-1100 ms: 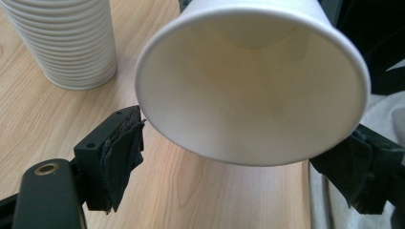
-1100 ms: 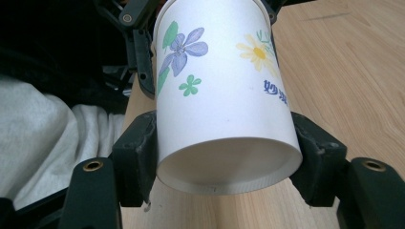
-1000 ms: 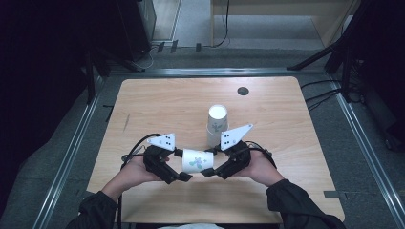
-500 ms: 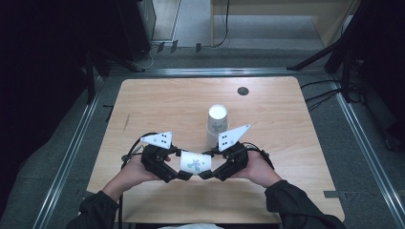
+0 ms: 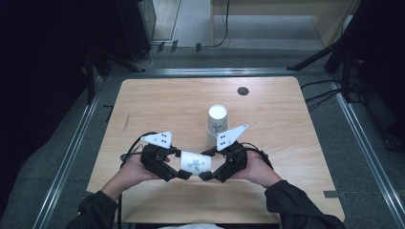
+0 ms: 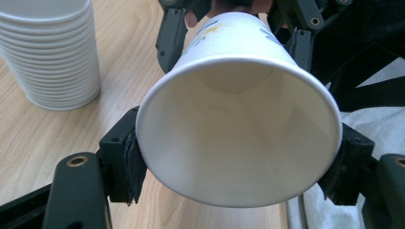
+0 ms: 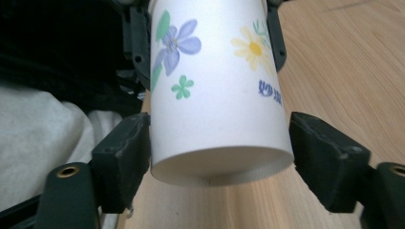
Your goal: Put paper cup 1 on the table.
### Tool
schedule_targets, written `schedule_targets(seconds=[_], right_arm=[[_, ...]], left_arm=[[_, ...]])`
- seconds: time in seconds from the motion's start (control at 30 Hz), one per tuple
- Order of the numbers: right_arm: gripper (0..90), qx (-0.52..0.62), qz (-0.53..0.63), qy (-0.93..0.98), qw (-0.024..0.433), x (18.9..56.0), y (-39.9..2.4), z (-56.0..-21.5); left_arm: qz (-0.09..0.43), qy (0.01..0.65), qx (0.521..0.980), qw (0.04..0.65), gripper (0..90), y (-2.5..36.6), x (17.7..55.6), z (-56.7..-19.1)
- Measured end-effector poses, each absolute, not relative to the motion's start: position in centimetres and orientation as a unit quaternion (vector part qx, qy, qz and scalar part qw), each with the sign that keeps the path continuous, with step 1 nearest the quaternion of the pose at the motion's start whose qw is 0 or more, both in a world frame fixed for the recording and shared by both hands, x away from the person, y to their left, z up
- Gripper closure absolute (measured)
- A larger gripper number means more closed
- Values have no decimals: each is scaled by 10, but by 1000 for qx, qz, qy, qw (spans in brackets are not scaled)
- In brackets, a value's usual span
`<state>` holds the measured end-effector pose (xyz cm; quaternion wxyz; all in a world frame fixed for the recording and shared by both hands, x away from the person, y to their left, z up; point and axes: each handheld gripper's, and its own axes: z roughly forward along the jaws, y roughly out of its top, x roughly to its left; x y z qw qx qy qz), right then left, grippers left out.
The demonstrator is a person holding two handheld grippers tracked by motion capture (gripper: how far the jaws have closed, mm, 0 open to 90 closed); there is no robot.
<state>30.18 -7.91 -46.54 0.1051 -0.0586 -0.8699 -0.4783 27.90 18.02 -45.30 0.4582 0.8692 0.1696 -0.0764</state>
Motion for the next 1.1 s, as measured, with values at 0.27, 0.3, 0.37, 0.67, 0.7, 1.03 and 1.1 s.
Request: schedule_targets(seconds=[0.27, 0.3, 0.37, 0.67, 0.7, 1.03, 1.1], right_arm=[[226, -54, -440, -893, 73, 299, -78, -472], [226, -54, -437, -895, 70, 299, -78, -472], [226, -53, -433, -897, 69, 298, -77, -474], [244, -50, -406, -910, 62, 294, -73, -485], [246, -47, -399, -913, 65, 293, -71, -488], [272, -37, -373, -925, 62, 287, -64, -498], [282, -39, -369, -927, 63, 286, -65, -499]], left_arm=[[-70, 191, 890, 407, 248, 175, 284, -457], [-70, 189, 894, 400, 248, 173, 284, -459], [-69, 181, 904, 381, 248, 168, 283, -462], [-59, 170, 932, 314, 247, 147, 282, -468], [-60, 171, 934, 308, 247, 146, 282, -469], [-72, 163, 940, 291, 246, 134, 281, -471], [-71, 158, 942, 289, 246, 131, 281, -471]])
